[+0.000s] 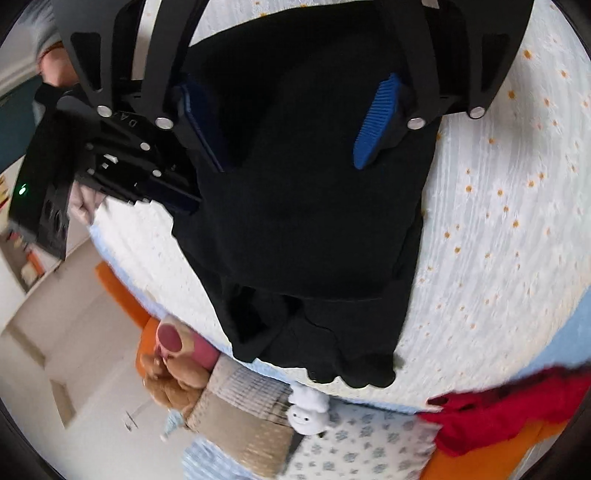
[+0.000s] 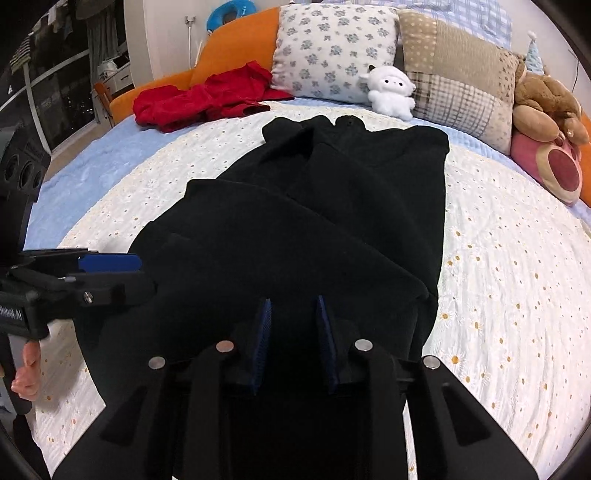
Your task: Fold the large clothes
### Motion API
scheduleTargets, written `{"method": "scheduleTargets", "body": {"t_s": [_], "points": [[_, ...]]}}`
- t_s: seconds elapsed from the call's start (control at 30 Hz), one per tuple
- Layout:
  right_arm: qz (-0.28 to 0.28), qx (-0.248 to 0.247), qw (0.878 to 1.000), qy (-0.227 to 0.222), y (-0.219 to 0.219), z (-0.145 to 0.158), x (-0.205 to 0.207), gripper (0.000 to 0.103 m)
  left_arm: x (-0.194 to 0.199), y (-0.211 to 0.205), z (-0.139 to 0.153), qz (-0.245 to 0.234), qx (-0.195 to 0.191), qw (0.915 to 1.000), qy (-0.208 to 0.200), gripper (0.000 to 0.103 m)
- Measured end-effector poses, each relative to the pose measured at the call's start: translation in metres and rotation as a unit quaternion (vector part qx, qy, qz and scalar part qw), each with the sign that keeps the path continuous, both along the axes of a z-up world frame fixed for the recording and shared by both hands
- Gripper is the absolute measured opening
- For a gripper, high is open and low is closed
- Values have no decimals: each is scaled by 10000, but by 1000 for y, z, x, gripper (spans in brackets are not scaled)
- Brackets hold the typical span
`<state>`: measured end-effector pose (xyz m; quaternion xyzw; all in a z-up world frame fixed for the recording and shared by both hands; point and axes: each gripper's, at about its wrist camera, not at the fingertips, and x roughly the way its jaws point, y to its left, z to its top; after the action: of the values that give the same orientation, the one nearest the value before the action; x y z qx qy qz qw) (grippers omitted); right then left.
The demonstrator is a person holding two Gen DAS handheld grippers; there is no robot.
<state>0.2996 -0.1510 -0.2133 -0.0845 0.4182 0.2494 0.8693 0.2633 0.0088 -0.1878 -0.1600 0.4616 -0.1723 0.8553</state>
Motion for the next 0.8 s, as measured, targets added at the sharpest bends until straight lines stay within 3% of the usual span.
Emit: {"method": "scheduleTargets", "body": {"t_s": [0.03,0.07,0.13,0.17,0.23,0.3,0.4,0.5,0.63,0.8], "points": [[21,21,10000,-30,0,1,-1,27,0,-4,2,-77,25,10000,20,87],[26,102,9999,-10,-3,3,-1,28,-3,-6,6,-90,115,9999,27,88],[-159,602,9976,288,-21,14,-2,39,-12,-3,21,-109,98,9998,124,88],[-354,1066,9926,458,-37,22,-6,43,-20,1,29,-105,-75,9998,146,89],[-531,1900,9779,697,-70,40,-20,64,-42,20,46,52,-560,9983,164,94],[-556,2067,9723,936,-95,52,-39,74,-53,35,50,253,-698,9965,384,94],[-490,2114,9669,1345,-112,56,-56,74,-66,55,37,418,-921,9900,984,94],[-553,2521,9435,2076,-125,45,-65,74,-71,68,14,689,-984,9836,1344,94],[-662,2815,9196,2659,-123,23,-64,74,-66,69,-20,803,-1361,9711,1787,94],[-930,2883,9041,3013,-112,-9,-53,70,-57,68,-36,851,-1752,9642,1798,94]]}}
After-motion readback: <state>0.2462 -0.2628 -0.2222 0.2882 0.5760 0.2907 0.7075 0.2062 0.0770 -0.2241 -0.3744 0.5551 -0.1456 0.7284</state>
